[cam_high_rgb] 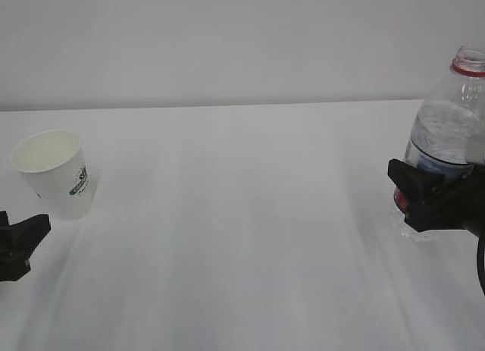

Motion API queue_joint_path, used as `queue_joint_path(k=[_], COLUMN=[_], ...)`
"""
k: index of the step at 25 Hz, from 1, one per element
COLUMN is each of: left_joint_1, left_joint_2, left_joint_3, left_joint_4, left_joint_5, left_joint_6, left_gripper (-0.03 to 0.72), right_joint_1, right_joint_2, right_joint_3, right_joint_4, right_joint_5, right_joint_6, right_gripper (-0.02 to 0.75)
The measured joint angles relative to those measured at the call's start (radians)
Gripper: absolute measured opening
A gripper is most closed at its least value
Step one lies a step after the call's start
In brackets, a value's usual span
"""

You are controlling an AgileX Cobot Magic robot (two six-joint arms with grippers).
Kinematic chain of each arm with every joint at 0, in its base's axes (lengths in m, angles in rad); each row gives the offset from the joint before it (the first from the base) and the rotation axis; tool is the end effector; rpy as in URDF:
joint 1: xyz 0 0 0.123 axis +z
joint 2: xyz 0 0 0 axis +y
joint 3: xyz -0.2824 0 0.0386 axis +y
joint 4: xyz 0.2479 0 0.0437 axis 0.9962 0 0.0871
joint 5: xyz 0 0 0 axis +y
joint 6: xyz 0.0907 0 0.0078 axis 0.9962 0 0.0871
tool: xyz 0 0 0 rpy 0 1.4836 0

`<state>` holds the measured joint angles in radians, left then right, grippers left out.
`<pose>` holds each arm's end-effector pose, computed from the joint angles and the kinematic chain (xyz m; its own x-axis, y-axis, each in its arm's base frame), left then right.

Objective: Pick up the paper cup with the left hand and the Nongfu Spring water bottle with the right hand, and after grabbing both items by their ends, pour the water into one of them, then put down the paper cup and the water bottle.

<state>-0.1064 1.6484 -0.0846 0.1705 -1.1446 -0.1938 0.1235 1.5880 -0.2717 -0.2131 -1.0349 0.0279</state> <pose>0.1881 -0.0342 0.1241 -0.3574 -0.0835 -0.9302 0.2077 0.9640 -0.1663 0.2320 0.0455 0.1575 -0.1762 -0.1032 -0.9789 -0.3134 0.9486 -0.0436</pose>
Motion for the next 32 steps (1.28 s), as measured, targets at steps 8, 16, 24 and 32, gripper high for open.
queue_joint_path(k=[8, 16, 24, 32], left_joint_1=[0.0, 0.0, 0.0, 0.0], left_joint_2=[0.073, 0.212, 0.252, 0.254], left_joint_3=[-0.085, -0.153, -0.196, -0.217], left_joint_4=[-0.002, -0.008, -0.016, -0.031], left_joint_5=[0.0, 0.0, 0.0, 0.0], left_joint_6=[0.0, 0.0, 0.0, 0.0], left_gripper=[0.624, 0.646, 0.648, 0.666], right_joint_1=[0.0, 0.0, 0.0, 0.0], right_joint_2=[-0.025, -0.025, -0.025, -0.025], right_joint_3=[0.003, 0.003, 0.003, 0.003], right_joint_4=[0.0, 0.0, 0.0, 0.0], right_joint_5=[0.014, 0.014, 0.014, 0.015], right_joint_6=[-0.002, -0.002, -0.002, -0.002], right_gripper=[0.484, 0.484, 0.483, 0.483])
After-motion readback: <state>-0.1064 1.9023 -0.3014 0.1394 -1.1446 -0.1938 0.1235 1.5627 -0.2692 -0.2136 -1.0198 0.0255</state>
